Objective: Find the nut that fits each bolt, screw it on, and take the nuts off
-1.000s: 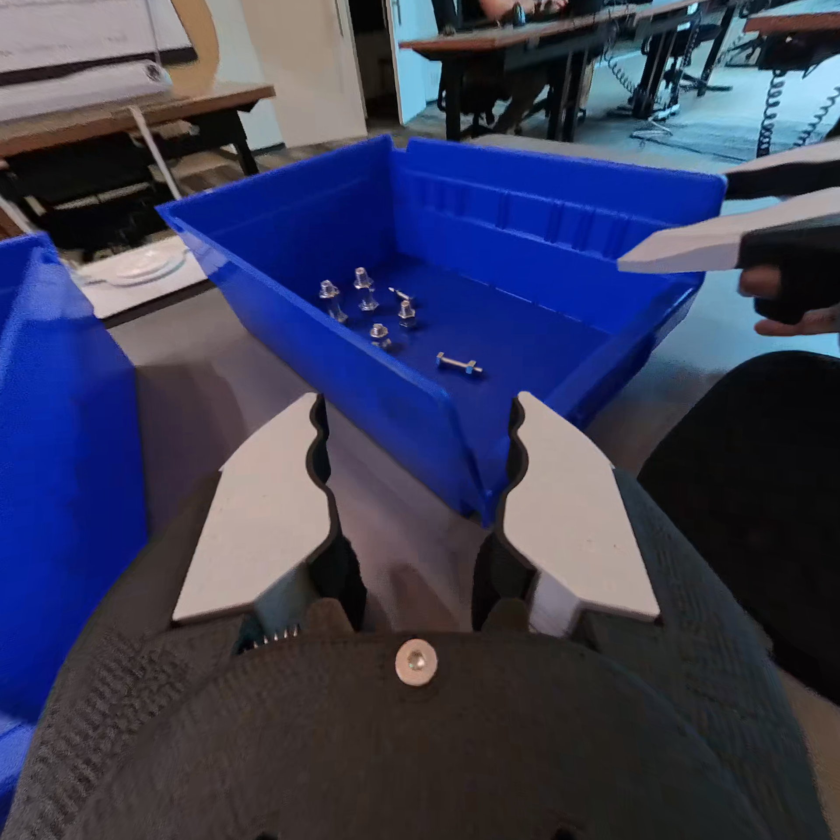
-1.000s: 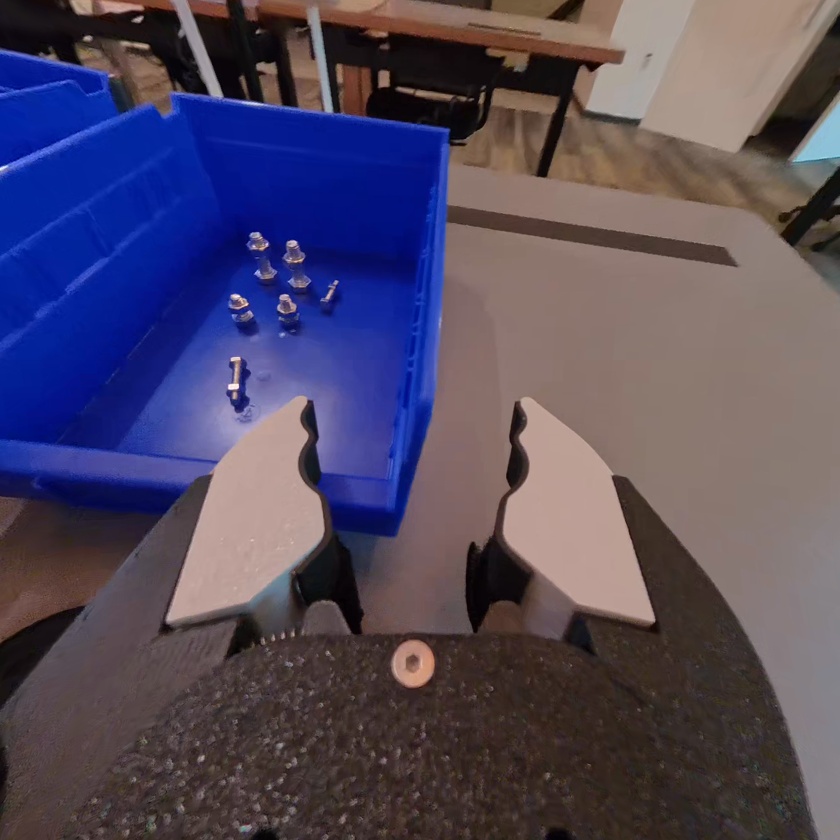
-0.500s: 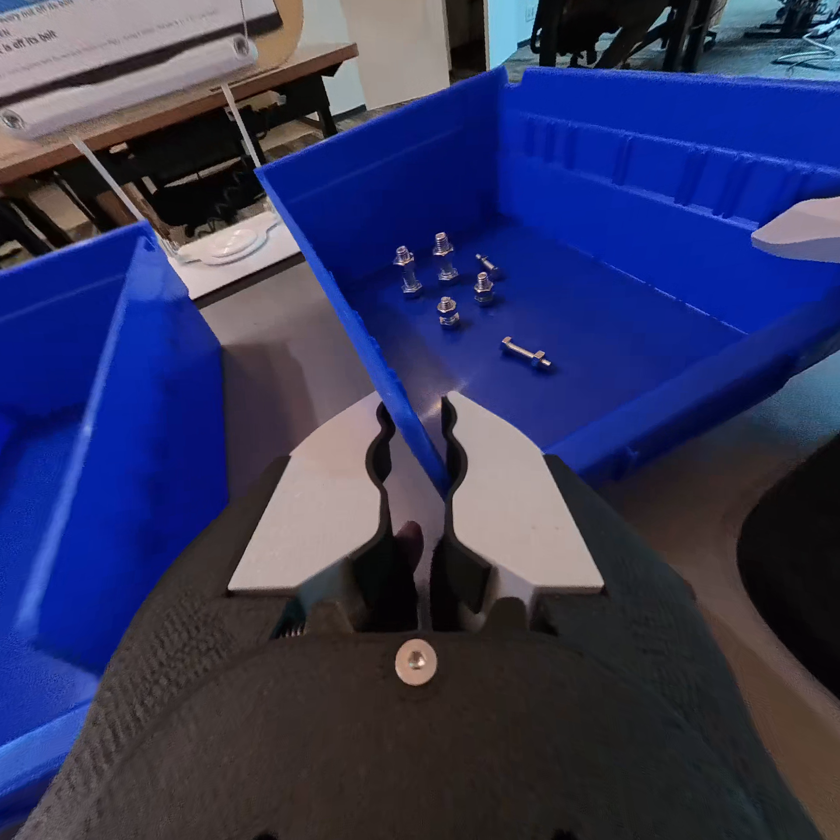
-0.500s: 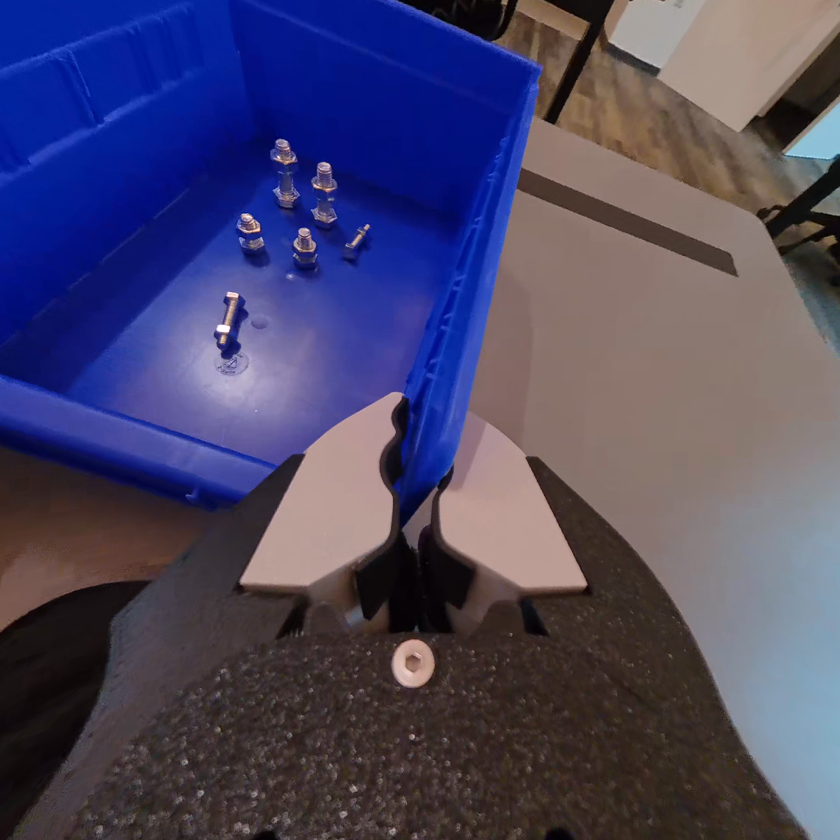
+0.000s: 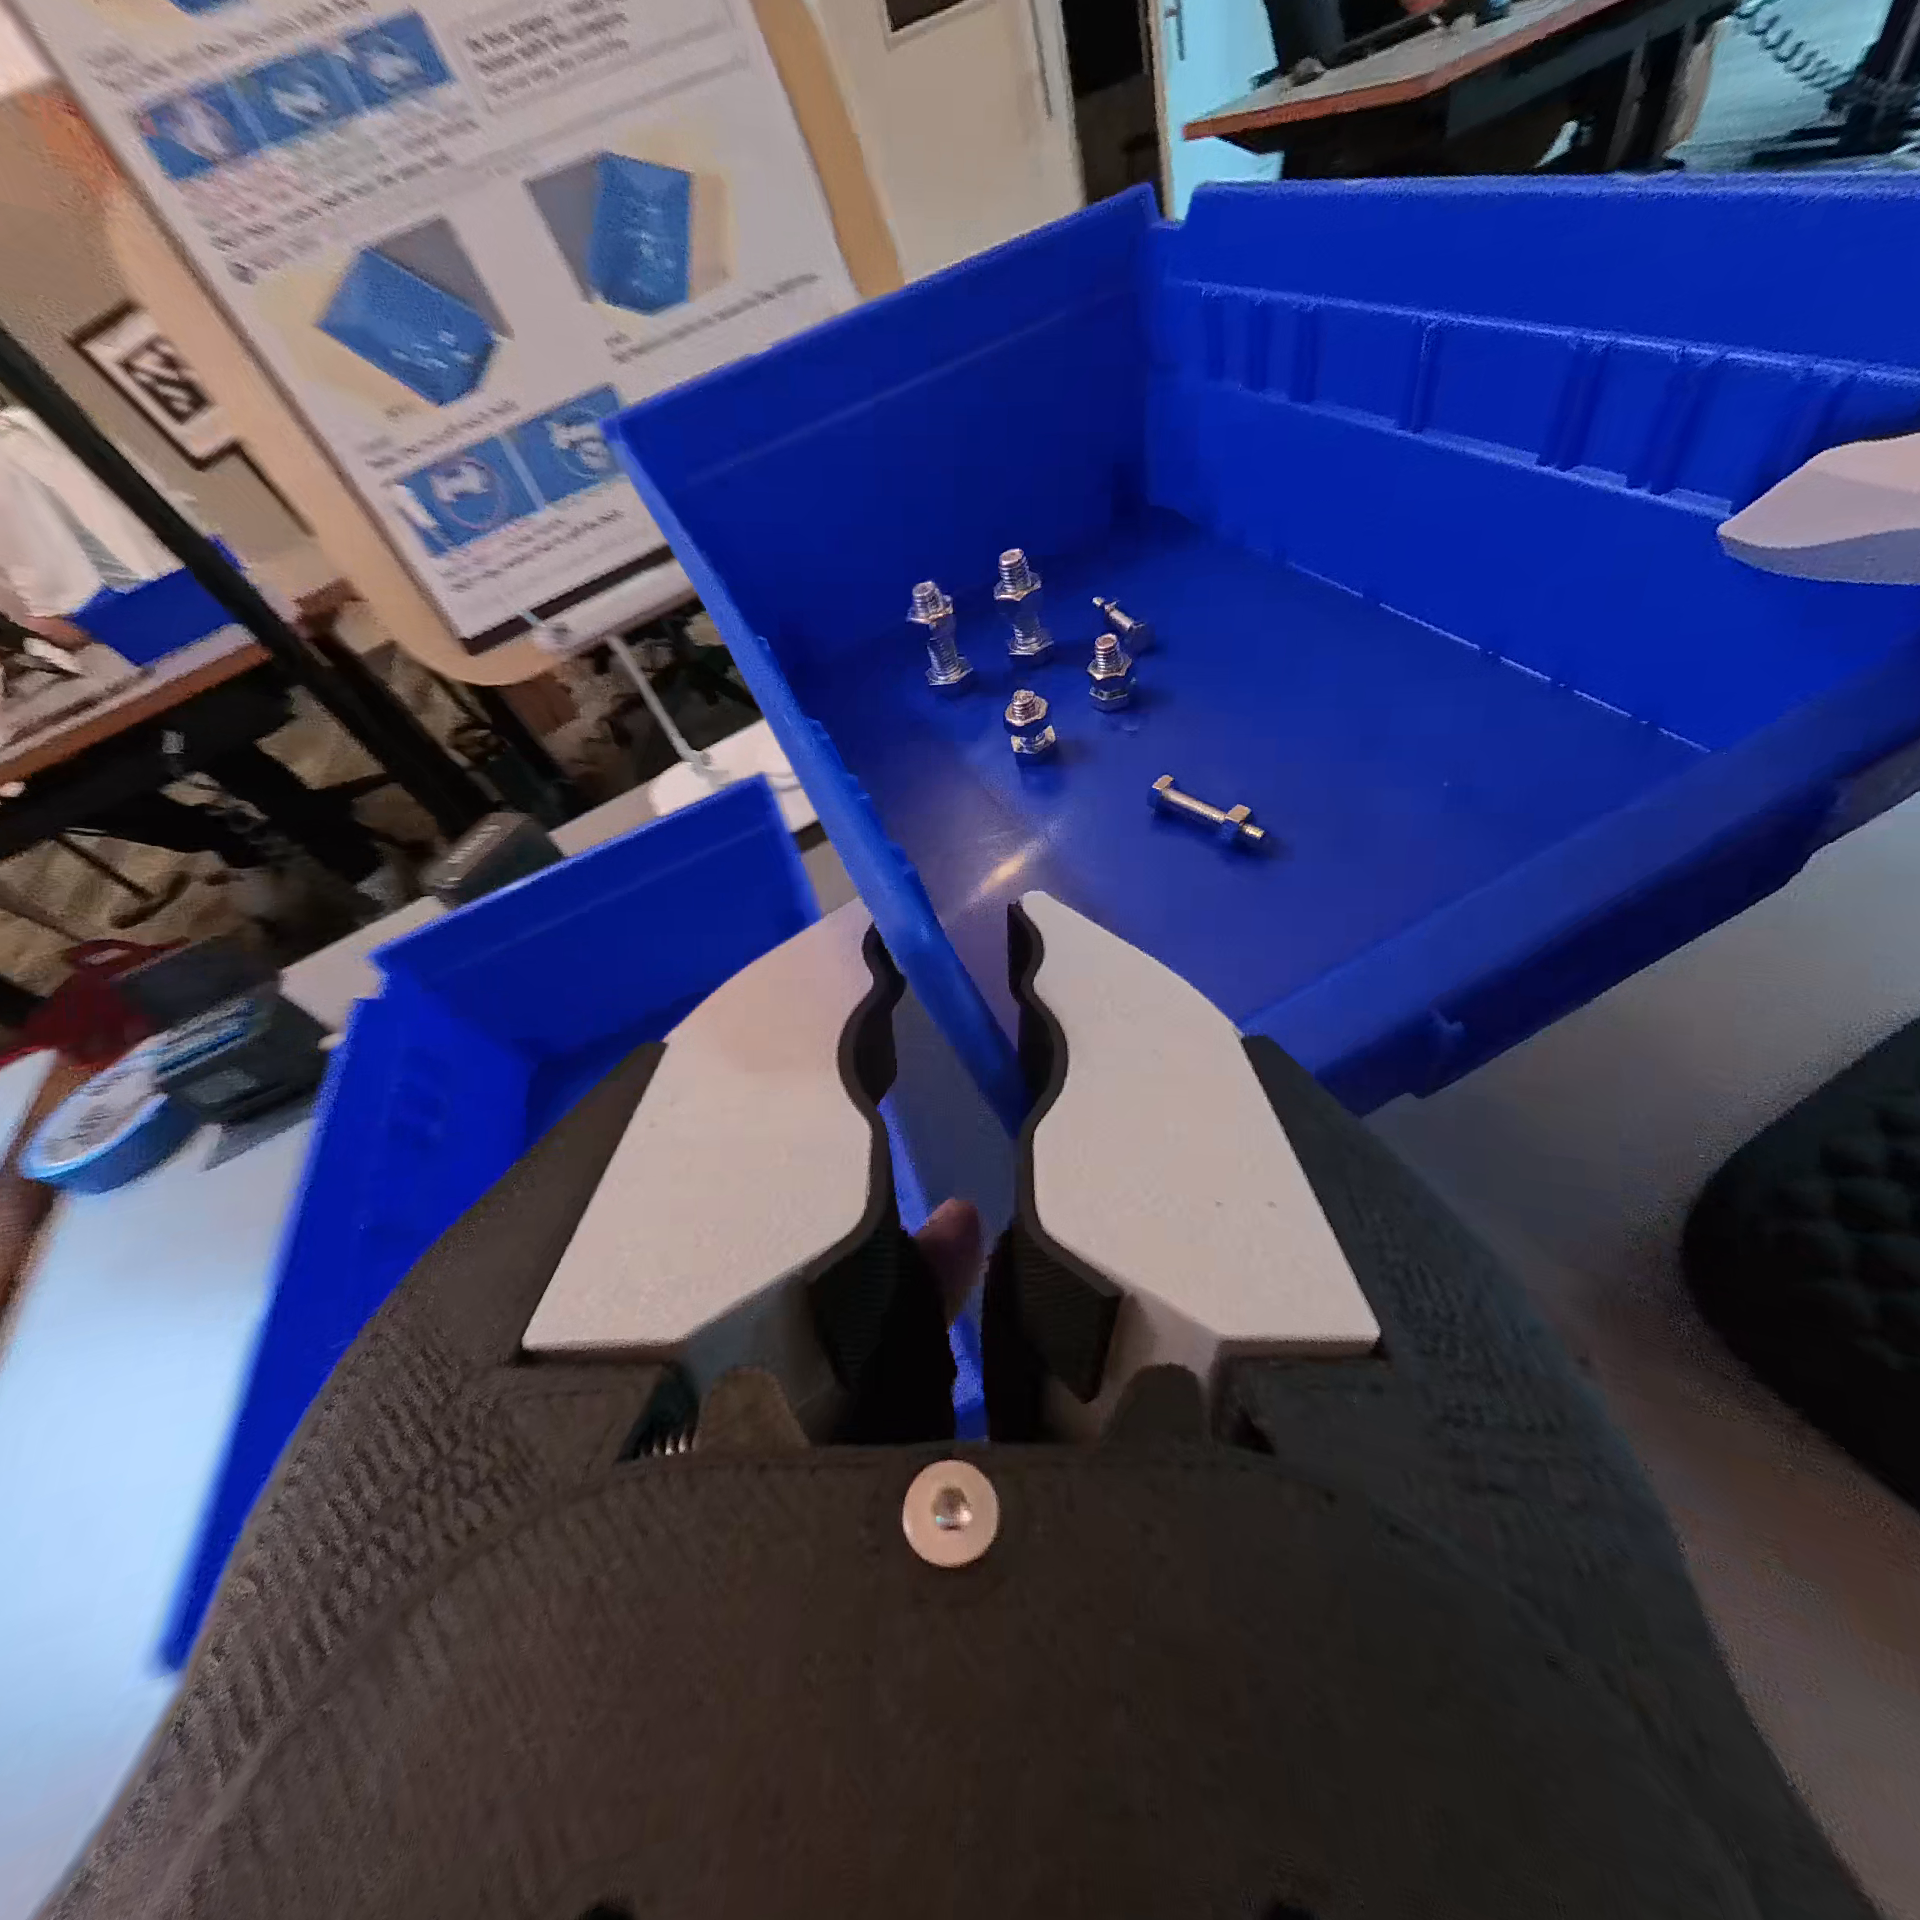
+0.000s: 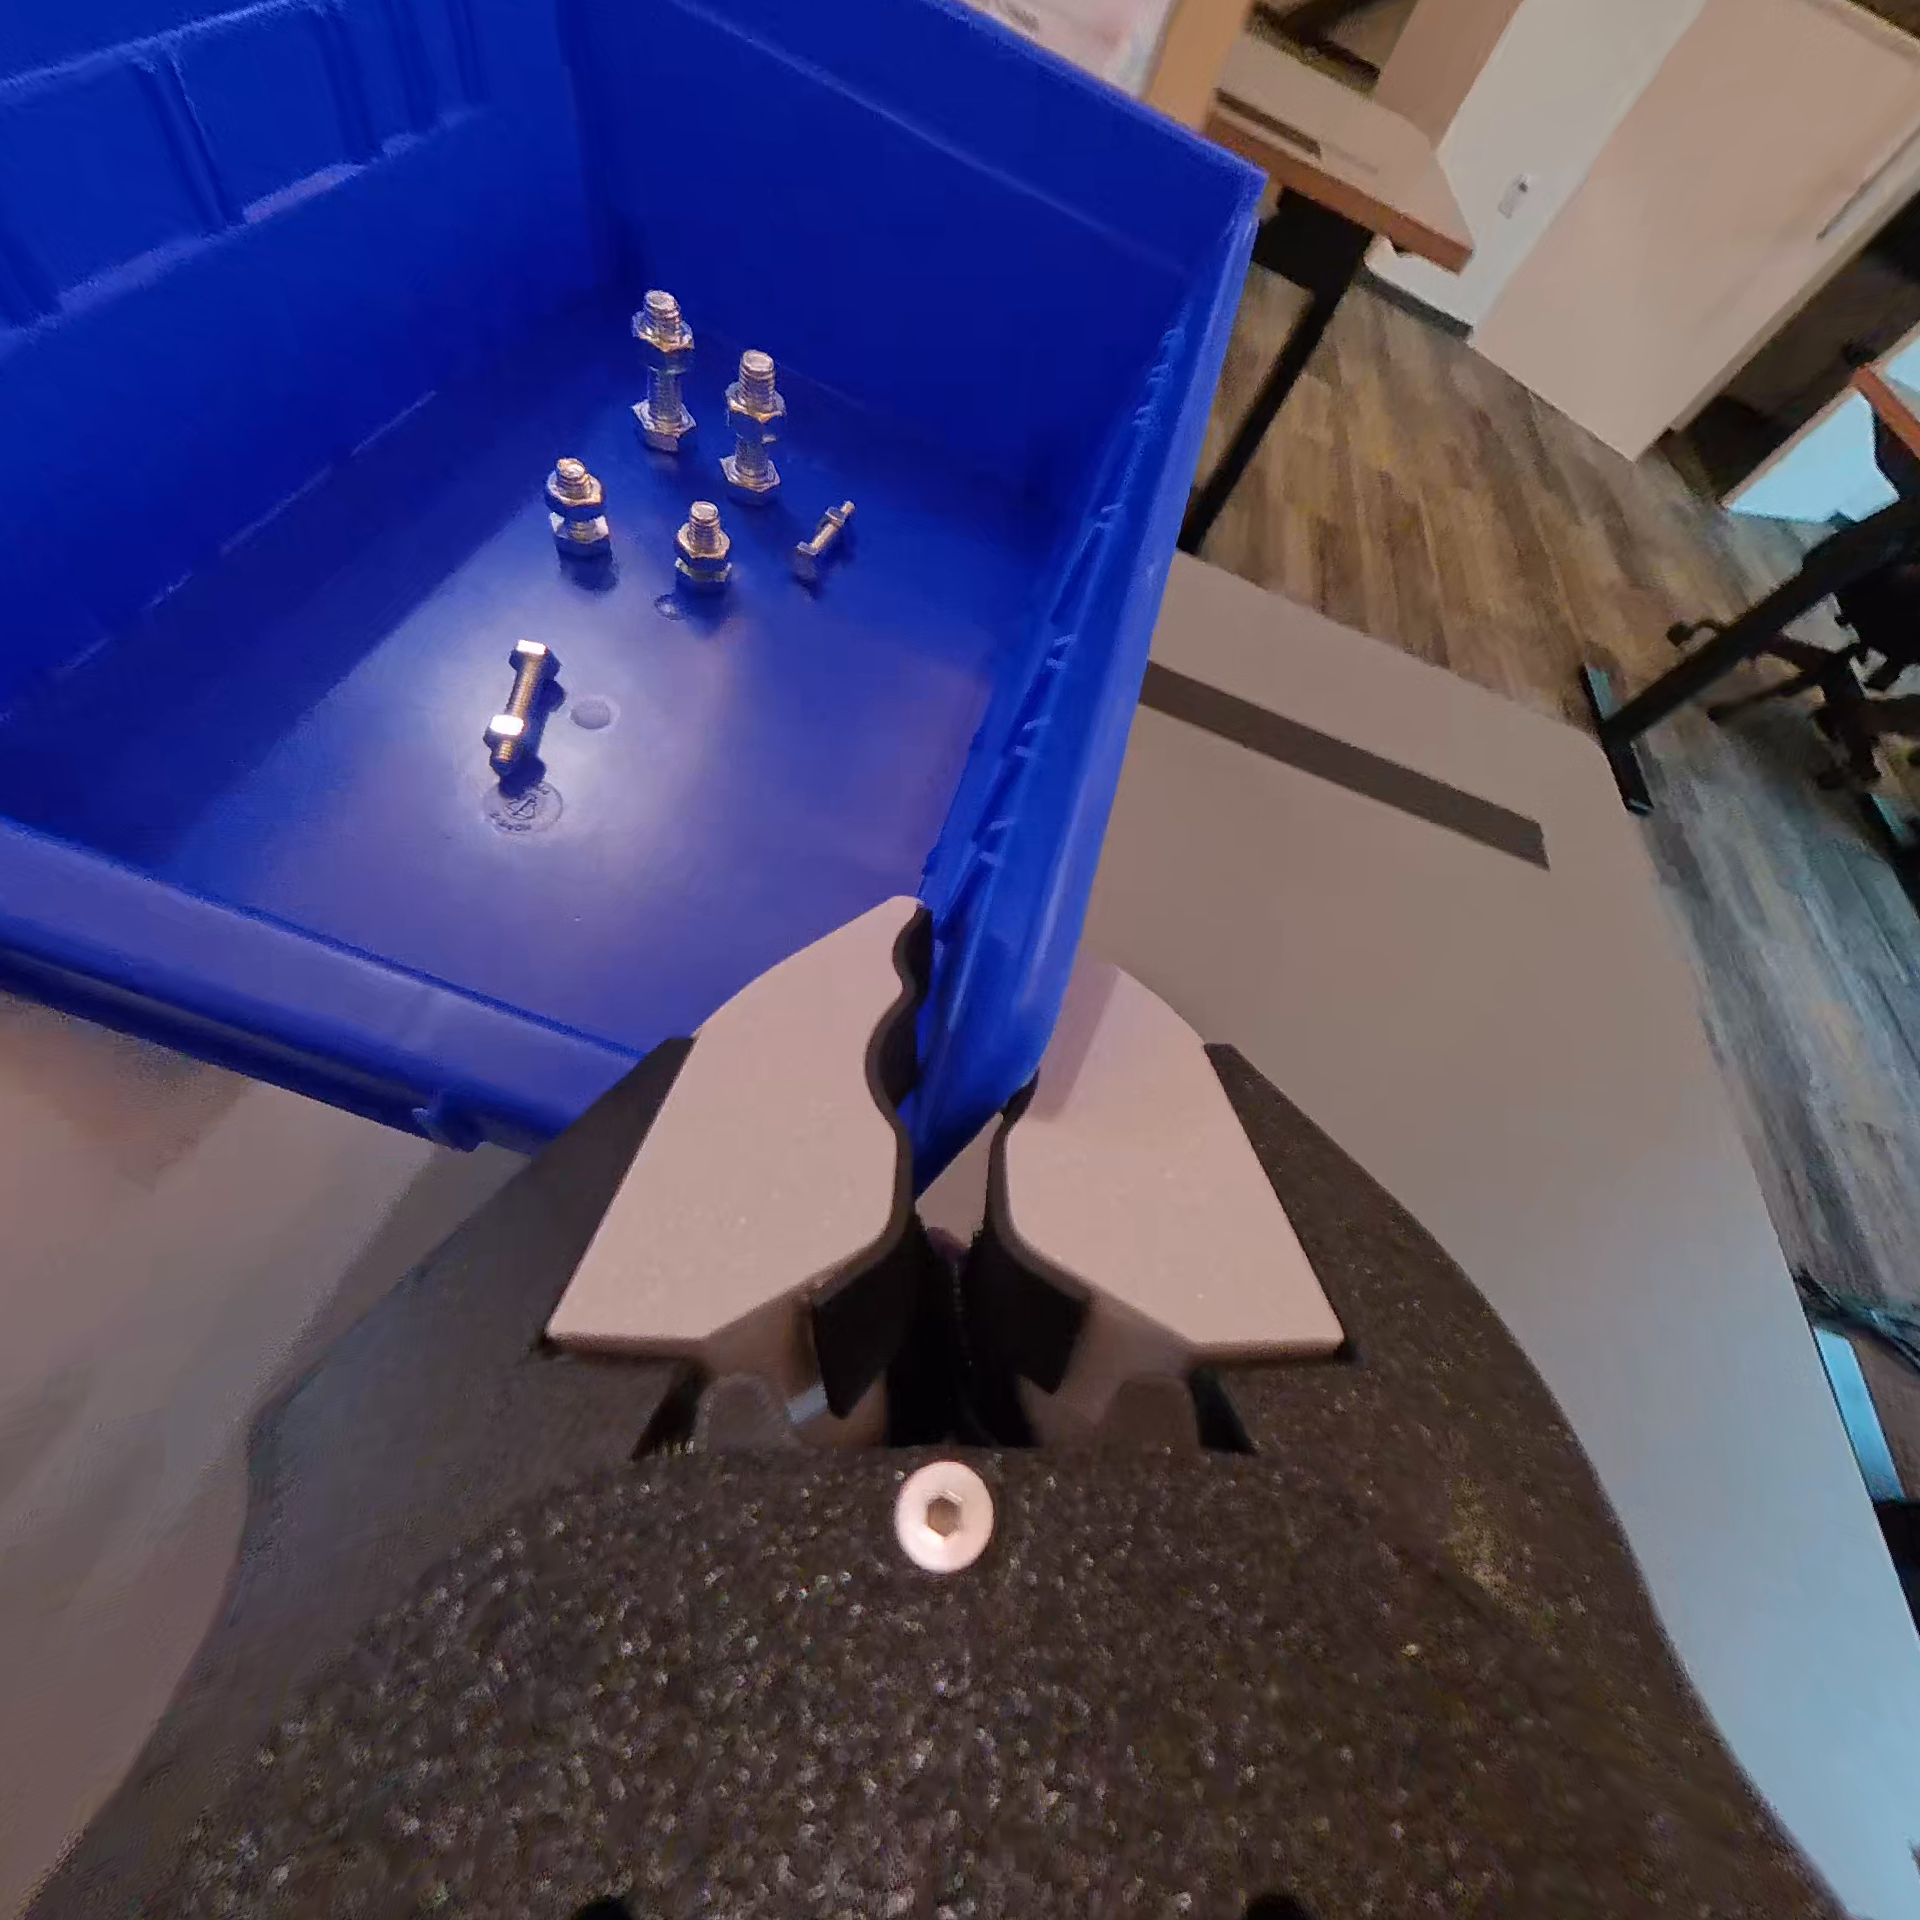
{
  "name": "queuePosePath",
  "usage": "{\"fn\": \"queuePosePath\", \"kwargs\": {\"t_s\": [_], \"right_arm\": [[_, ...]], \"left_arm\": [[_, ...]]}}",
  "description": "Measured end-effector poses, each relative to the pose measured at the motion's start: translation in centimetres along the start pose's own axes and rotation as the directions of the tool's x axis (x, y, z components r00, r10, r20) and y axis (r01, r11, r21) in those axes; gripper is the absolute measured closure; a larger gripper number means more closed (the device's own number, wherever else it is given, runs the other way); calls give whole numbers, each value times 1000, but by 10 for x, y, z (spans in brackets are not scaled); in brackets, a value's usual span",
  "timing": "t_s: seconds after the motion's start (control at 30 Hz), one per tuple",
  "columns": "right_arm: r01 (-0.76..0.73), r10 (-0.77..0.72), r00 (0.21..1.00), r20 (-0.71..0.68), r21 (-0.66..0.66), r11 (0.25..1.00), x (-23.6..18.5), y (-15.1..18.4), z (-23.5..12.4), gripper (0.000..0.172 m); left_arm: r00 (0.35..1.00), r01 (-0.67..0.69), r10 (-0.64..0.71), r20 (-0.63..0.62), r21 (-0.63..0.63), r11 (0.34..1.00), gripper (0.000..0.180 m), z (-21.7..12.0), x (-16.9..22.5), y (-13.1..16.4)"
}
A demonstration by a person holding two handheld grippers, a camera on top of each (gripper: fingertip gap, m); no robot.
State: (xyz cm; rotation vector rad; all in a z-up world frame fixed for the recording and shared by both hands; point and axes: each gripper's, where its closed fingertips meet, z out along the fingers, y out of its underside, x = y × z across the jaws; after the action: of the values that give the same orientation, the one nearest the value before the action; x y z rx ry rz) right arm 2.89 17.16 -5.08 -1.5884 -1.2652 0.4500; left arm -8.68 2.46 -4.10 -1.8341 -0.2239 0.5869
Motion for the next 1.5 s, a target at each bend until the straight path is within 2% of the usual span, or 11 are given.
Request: {"fn": "queuePosePath", "kwargs": {"t_s": [0.17,0.37,0.6,0.77,0.93,1.1,1.2,1.5], "right_arm": [[32,-42,993,110,88,996,-61,-46,3,164],[75,-130,951,282,197,977,-167,-90,10,163],[78,-209,842,497,271,960,-307,-108,9,162],[53,-238,789,567,323,945,-393,-97,11,161],[133,-318,784,532,357,925,-444,-57,30,159],[202,-326,783,530,278,939,-454,-24,55,158],[218,-340,794,503,285,933,-444,-27,59,158],[220,-331,810,484,273,937,-427,-22,66,151]], "left_arm": [[990,-26,28,139,-14,1000,162,-50,-62,1],[940,-3,25,341,-65,998,162,-127,-139,34],[845,68,21,535,-146,987,163,-223,-209,95],[789,49,67,610,-171,984,164,-273,-244,137],[793,27,111,599,-215,976,166,-277,-263,193],[827,58,69,559,-207,977,167,-252,-265,235],[839,78,0,544,-121,990,167,-240,-264,241],[859,161,-106,502,-68,985,167,-211,-260,260]]}}
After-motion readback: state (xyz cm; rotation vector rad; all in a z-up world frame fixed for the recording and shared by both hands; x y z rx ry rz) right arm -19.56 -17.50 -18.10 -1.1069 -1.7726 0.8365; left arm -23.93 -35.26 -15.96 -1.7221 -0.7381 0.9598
